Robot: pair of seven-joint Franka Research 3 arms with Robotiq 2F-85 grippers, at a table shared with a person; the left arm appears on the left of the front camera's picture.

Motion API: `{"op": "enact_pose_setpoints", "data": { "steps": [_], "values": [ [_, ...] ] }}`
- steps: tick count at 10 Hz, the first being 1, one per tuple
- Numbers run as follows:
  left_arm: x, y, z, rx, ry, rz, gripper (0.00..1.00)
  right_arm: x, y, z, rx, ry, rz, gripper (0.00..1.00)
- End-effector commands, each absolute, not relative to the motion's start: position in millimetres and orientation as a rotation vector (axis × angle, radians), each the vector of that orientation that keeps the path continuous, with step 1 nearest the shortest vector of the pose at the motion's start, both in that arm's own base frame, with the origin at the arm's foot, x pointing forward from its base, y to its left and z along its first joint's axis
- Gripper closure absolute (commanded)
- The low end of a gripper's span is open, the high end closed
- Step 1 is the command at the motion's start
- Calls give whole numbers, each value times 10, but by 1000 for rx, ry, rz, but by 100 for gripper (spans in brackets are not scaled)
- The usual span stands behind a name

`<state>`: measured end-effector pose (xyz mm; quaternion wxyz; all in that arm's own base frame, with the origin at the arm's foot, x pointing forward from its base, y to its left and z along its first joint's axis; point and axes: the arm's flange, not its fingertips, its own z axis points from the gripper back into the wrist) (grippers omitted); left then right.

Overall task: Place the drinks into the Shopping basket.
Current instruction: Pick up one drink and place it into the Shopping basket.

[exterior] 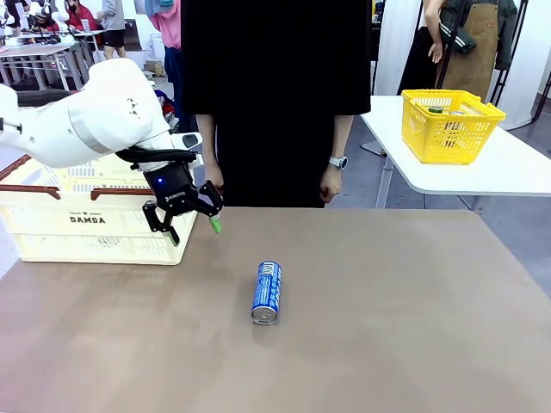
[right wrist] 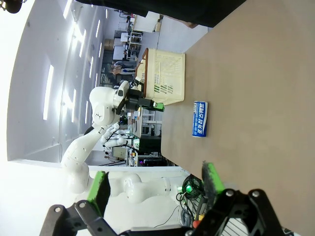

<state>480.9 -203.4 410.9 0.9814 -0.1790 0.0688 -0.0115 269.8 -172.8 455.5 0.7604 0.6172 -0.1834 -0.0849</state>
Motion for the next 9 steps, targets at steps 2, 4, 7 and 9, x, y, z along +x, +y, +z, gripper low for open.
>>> {"op": "enact_pose_setpoints", "data": {
  "steps": [2,4,7,9],
  "values": [
    [4787,-2013,4126,-377,150,-8,0,2716,-1730,4580,1360,-419,-177,0],
    [4760,-2378,4222,-325,97,-35,0,2716,-1730,4580,1360,-419,-177,0],
    [4746,-3310,4211,-172,94,-78,0,2716,-1730,4580,1360,-419,-177,0],
    [4739,-3654,3993,-64,96,-37,0,2716,-1730,4580,1360,-419,-177,0]
  ]
}}
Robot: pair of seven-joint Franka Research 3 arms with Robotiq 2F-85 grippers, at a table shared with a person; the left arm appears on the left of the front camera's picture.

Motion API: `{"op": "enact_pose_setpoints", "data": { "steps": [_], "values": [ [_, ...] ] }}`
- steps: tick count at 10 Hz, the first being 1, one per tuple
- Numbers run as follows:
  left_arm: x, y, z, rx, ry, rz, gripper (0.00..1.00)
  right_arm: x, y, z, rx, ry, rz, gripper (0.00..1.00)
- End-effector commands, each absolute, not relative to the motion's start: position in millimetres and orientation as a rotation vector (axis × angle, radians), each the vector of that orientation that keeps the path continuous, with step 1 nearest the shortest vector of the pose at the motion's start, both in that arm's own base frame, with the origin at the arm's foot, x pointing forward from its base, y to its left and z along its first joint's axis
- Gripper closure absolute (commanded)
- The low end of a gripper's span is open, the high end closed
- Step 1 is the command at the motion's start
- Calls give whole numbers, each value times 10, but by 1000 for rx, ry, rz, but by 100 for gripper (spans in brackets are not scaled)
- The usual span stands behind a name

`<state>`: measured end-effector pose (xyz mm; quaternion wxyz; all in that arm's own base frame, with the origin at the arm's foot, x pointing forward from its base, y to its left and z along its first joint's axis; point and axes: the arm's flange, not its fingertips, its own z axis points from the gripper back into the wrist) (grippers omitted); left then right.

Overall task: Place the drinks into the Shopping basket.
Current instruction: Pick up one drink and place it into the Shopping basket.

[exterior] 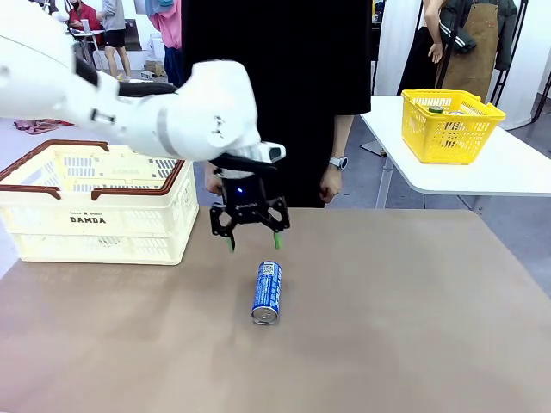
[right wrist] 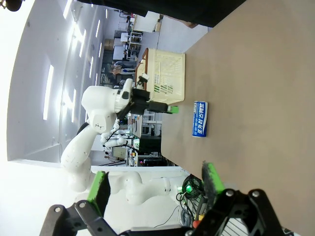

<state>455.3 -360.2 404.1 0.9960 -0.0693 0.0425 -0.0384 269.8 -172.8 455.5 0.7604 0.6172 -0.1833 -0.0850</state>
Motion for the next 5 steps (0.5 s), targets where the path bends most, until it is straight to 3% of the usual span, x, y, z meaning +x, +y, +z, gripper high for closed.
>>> {"op": "enact_pose_setpoints", "data": {
  "steps": [1,3,4,5],
  "values": [
    [4698,-3810,3904,19,66,-39,0,2716,-1730,4580,1360,-419,-177,0],
    [4651,-4014,3781,170,-20,-71,0,2716,-1730,4580,1360,-419,-177,0],
    [4598,-3819,3775,5,48,-75,0,2716,-1730,4580,1360,-419,-177,0],
    [4598,-3819,3775,5,48,-75,0,2716,-1730,4580,1360,-419,-177,0]
  ]
}}
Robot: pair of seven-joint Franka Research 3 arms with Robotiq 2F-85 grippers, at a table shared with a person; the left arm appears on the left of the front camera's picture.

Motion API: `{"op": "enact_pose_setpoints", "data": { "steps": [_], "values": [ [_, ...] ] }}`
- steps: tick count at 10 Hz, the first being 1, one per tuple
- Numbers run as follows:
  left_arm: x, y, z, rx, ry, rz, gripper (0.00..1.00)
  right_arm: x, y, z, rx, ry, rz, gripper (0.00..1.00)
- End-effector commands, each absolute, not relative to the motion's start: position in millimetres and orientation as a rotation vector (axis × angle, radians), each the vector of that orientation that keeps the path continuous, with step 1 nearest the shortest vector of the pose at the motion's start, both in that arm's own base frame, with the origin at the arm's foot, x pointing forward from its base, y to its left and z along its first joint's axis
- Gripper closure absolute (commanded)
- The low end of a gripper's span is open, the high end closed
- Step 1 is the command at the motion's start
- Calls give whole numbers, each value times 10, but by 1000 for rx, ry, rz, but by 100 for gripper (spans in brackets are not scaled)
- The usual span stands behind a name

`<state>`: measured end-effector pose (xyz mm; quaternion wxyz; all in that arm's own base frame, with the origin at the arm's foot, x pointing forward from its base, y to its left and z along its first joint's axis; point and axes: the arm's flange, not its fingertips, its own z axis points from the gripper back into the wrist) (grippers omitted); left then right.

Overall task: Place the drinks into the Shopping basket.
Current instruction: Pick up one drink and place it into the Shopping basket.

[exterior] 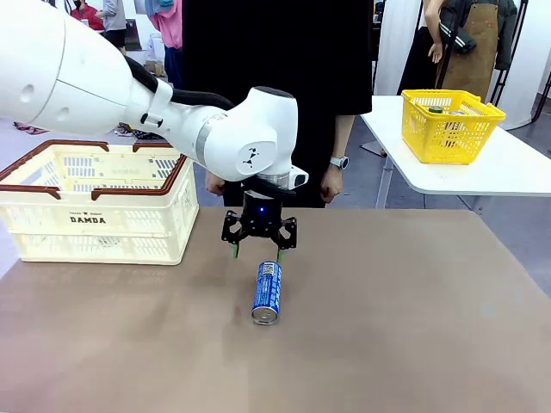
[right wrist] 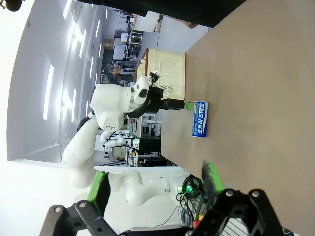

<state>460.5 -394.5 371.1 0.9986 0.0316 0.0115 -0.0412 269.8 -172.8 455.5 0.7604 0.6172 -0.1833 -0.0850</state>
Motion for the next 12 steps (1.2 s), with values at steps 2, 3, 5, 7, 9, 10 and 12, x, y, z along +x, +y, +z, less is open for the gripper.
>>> {"op": "enact_pose_setpoints", "data": {
  "steps": [2,3,5,7,9,10,12],
  "values": [
    [4615,-3994,3619,69,19,-119,0,2716,-1730,4580,1360,-419,-177,0],
    [4608,-4026,3579,42,37,-131,0,2716,-1730,4580,1360,-419,-177,0],
    [4478,-4061,3512,11,25,-133,0,2716,-1730,4580,1360,-419,-177,0],
    [4208,-4053,3472,-19,24,-163,0,2716,-1730,4580,1360,-419,-177,0],
    [4158,-4031,3352,-12,57,-157,0,2716,-1730,4580,1360,-419,-177,0],
    [4168,-4008,3286,-9,63,-157,0,2716,-1730,4580,1360,-419,-177,0],
    [4240,-3929,3152,34,43,-149,0,2716,-1730,4580,1360,-419,-177,0]
  ]
}}
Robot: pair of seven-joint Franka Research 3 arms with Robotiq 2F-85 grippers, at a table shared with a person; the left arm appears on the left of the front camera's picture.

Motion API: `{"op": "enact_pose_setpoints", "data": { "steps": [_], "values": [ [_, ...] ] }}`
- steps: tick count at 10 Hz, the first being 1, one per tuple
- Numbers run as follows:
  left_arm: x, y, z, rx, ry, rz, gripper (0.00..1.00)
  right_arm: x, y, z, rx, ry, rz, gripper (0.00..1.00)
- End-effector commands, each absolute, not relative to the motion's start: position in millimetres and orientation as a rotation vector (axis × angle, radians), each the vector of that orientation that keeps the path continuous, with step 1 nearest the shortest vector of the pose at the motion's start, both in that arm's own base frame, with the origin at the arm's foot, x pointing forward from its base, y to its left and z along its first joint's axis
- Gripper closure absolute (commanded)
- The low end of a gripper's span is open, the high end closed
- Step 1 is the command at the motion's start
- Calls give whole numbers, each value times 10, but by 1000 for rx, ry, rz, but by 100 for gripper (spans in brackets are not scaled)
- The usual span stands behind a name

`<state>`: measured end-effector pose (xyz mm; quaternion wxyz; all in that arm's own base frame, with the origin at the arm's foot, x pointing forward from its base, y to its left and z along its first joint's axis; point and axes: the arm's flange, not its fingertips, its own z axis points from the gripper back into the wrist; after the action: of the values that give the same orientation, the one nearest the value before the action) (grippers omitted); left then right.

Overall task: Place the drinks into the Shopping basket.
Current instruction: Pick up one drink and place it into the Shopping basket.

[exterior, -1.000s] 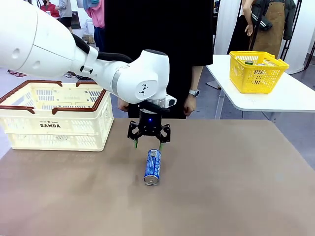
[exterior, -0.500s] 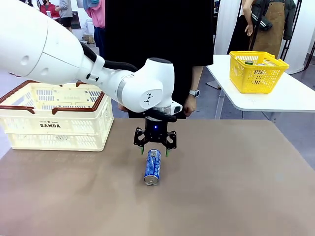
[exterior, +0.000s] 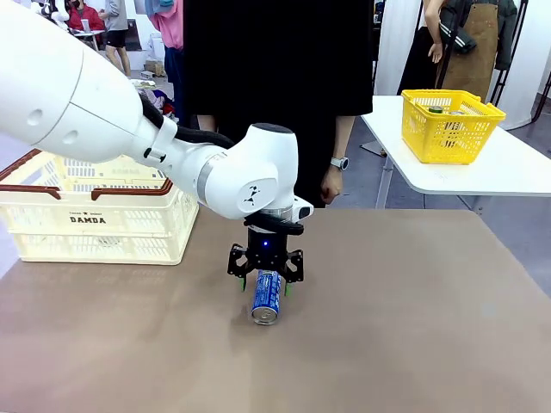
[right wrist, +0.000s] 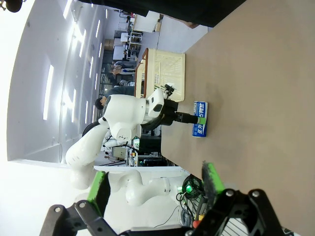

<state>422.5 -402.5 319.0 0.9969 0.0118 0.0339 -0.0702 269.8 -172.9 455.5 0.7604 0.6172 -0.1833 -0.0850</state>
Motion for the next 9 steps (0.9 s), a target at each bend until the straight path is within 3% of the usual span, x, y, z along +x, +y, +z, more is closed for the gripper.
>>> {"op": "enact_pose_setpoints", "data": {
  "steps": [1,6,7,8,9],
  "values": [
    [4256,-3920,3111,40,40,-178,0,2716,-1730,4580,1360,-419,-177,0],
    [4302,-3934,3028,11,54,-231,0,2716,-1730,4580,1360,-419,-177,0],
    [4310,-3947,3019,10,45,-241,37,2716,-1730,4580,1360,-419,-177,0],
    [4322,-3969,3016,21,46,-249,97,2716,-1730,4580,1360,-419,-177,0],
    [4332,-3984,3007,31,44,-251,100,2716,-1730,4580,1360,-419,-177,0]
  ]
}}
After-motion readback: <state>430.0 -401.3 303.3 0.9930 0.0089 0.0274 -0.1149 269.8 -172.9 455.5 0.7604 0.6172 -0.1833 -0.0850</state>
